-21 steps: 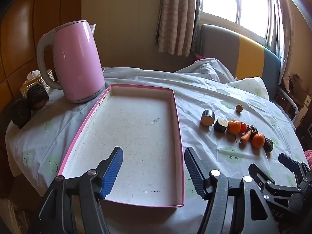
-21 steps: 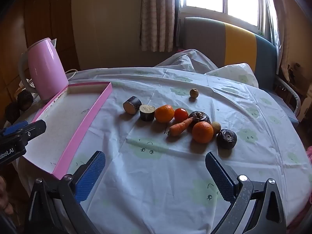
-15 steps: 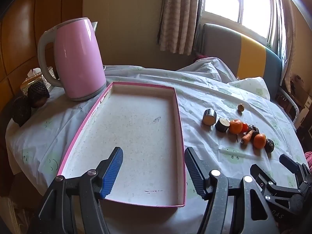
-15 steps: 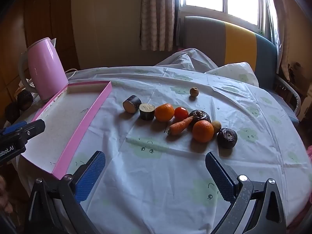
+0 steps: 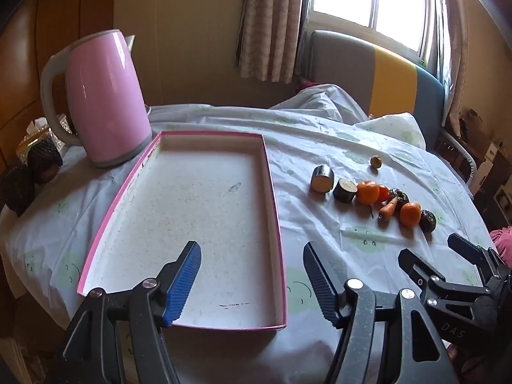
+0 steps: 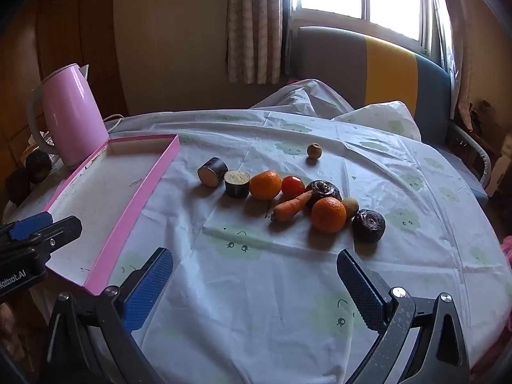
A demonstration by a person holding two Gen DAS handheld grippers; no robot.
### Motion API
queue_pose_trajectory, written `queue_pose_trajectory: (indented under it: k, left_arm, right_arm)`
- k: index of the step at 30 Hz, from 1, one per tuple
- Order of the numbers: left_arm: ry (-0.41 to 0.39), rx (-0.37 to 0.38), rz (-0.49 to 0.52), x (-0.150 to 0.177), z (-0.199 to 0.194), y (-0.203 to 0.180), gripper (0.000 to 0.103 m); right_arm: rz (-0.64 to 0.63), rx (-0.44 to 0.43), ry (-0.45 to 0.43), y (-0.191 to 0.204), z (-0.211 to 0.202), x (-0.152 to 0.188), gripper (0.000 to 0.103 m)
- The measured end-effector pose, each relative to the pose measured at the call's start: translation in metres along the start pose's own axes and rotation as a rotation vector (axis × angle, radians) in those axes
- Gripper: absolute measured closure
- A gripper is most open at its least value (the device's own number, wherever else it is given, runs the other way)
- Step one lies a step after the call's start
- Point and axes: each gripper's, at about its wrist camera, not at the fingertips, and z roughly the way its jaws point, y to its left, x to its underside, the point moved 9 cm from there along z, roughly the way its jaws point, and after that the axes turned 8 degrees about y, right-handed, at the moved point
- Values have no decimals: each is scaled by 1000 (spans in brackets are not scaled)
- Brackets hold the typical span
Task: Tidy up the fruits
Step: 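Move both tools toward the row of produce beside the pink tray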
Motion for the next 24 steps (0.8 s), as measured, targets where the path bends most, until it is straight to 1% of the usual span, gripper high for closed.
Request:
queue_pose_trajectory:
  k: [1, 6, 8, 12, 13, 15, 16, 20, 24]
  left_arm:
    - [-2, 10, 4, 0, -1, -2, 29]
    - [-19, 32, 30, -3, -3, -10, 27]
    - [-28, 62, 33, -3, -4, -13, 20]
    - [-33, 81, 44, -4, -4, -18, 19]
    - [-33, 81, 47, -4, -4, -19, 17]
    - [-30, 71, 54, -4, -2, -19, 3]
    - [-31, 77, 60, -4, -3, -21, 0]
    - [-41, 71, 83, -6, -4, -26, 0]
    - [-42, 24, 105, -6, -2, -25, 0]
  right_arm:
    - [1, 2, 2, -1, 1, 0, 0]
    - [6, 10, 6, -6, 2, 2, 0]
    - [6, 14, 5, -7, 2, 2, 0]
    - [9, 14, 9, -9, 3, 3, 0]
    - [7, 15, 8, -10, 3, 3, 0]
    - [4, 16, 3, -11, 2, 3, 0]
    - [3, 15, -1, -13, 2, 3, 0]
    - [2, 14, -6, -17, 2, 3, 0]
    - [14, 24, -2, -24, 3, 3, 0]
